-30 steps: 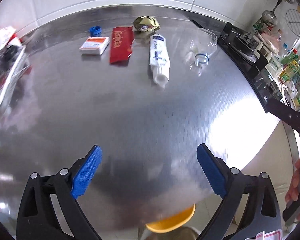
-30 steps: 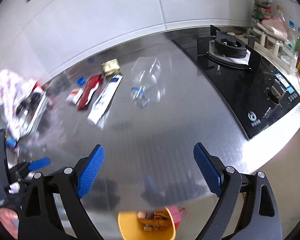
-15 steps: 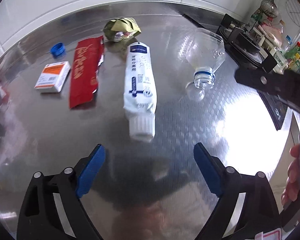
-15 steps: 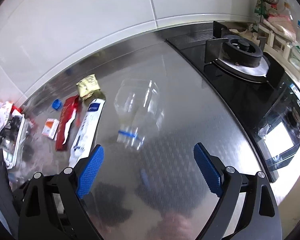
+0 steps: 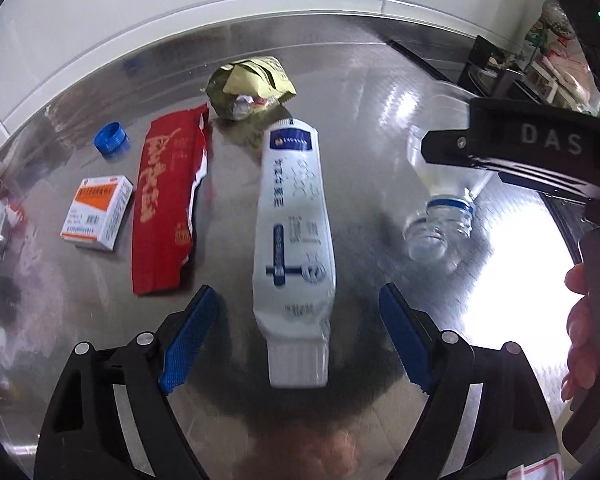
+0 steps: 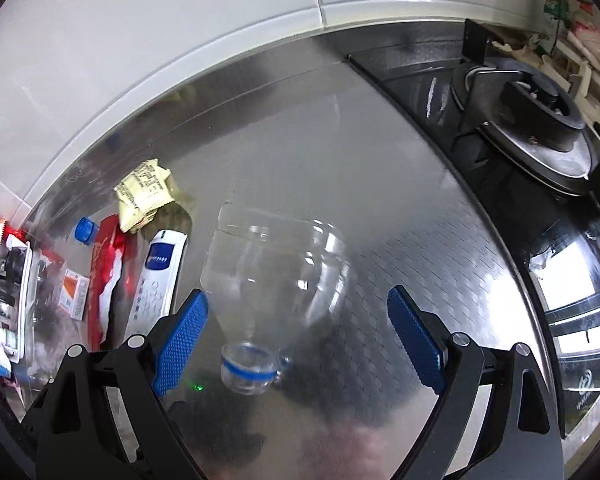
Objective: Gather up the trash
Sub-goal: 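Grasp the white toothpaste tube with the left tool while the right tool grasps the clear bottle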
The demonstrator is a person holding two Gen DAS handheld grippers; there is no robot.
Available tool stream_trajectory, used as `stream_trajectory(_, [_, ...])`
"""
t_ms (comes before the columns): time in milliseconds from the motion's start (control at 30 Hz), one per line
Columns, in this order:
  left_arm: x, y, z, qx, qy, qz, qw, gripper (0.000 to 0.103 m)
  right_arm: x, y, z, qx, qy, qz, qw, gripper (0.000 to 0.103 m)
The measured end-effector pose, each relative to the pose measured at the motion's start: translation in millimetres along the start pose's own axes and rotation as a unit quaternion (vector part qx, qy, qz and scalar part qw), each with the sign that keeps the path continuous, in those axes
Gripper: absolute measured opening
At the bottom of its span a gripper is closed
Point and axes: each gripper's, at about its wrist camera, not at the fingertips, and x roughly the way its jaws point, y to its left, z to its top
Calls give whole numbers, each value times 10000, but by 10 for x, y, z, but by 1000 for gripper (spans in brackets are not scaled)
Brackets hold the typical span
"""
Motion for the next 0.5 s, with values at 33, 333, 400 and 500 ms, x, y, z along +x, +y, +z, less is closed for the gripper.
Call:
stream_trajectory(33, [16, -11, 23, 17, -15, 72, 10000, 81, 31, 5, 13, -3, 22, 1, 10000, 91])
stream_trajectory(333, [52, 35, 173, -84, -116, 245, 9996, 50, 103, -36, -13, -210, -23, 83, 9997, 70])
stream_trajectory(400, [44, 87, 173, -151, -143, 236, 9995, 41, 80, -76, -30, -215, -60, 109, 9997, 70])
stream_trajectory(500, [7, 186, 133, -369, -156, 60, 9992, 40, 11, -109, -68, -275, -127, 89, 9995, 70])
